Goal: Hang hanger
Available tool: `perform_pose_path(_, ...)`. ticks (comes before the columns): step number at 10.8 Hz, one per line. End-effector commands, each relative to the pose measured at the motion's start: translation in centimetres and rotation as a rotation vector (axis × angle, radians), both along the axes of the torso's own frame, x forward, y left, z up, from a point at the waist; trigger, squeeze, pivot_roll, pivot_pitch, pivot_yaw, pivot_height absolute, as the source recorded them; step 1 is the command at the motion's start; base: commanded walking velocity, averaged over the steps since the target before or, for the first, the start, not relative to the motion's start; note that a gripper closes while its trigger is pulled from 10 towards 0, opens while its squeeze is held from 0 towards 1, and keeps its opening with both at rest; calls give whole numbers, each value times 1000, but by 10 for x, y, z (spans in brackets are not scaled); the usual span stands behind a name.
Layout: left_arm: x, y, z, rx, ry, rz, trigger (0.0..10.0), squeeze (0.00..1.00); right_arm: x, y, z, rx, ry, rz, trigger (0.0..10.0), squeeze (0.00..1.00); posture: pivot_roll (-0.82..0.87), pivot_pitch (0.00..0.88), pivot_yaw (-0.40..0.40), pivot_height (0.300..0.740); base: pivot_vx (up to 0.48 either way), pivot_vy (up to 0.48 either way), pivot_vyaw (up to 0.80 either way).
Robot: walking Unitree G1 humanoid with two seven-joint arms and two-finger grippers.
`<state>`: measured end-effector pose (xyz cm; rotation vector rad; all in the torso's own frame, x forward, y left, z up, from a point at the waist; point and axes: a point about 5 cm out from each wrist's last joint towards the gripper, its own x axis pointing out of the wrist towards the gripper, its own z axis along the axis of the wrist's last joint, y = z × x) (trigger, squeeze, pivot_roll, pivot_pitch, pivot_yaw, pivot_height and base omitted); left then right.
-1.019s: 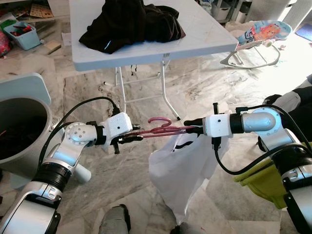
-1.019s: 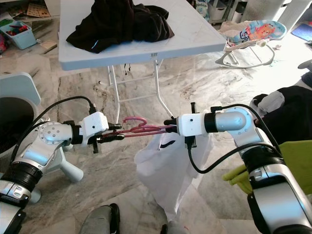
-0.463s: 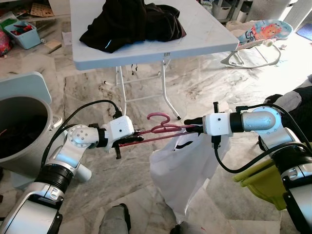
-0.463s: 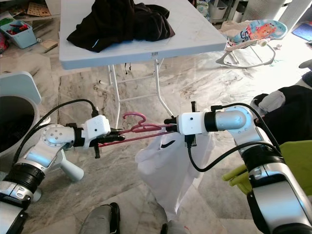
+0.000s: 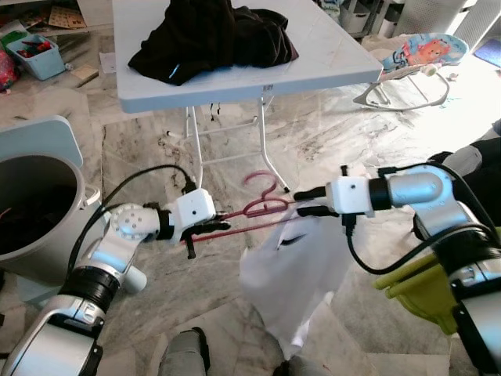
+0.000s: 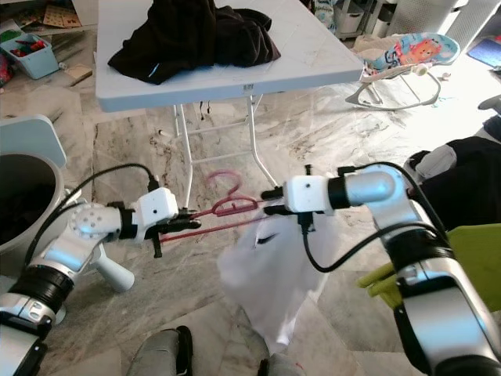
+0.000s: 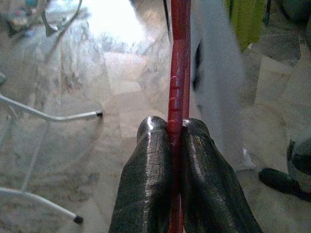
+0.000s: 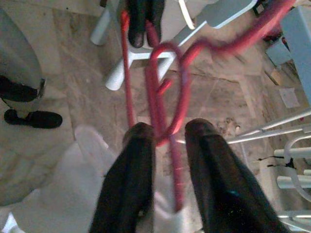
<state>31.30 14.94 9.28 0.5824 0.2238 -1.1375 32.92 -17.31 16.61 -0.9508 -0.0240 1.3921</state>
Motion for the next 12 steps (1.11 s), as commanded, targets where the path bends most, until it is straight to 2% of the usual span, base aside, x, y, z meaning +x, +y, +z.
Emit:
perform_pose_path(1,2,1,5,-36,-31,25,0,0,5,1,10,26,-16,-5,10000,1000,-36,71,-64,740,0,0,0)
perform_pose_path(3,3,0,6,-74,-47,54,0,0,8,2,12,59,-12,-27,10000,1000,-34,72,-66,740,0,0,0)
perform_pose_path(4,4,0,8,-94,-69,79,0,0,12,3,15,91,-57,-73,10000,1000,-32,73,-68,740,0,0,0)
perform_pose_path(5,7,0,11,-121,-98,115,0,0,21,1,20,119,-152,-181,10000,1000,-30,73,-68,740,0,0,0)
perform_pose_path(6,8,1,12,-138,-122,150,0,0,33,-2,30,209,-246,-346,10000,1000,-29,74,-68,740,0,0,0)
perform_pose_path(8,9,0,14,-166,-150,188,0,0,41,-7,33,324,-271,-512,10000,1000,-29,77,-67,740,0,0,0)
perform_pose_path(9,11,1,23,-204,-190,222,0,0,42,-14,18,384,-263,-681,10000,1000,-24,85,-63,740,0,0,0)
perform_pose_path(10,12,2,29,-224,-209,235,0,0,42,-18,4,421,-243,-792,10000,1000,-24,85,-63,740,0,0,0)
perform_pose_path(12,10,6,36,-219,-224,218,0,0,35,-34,-29,405,-117,-966,10000,1000,-2,99,-46,740,0,0,0)
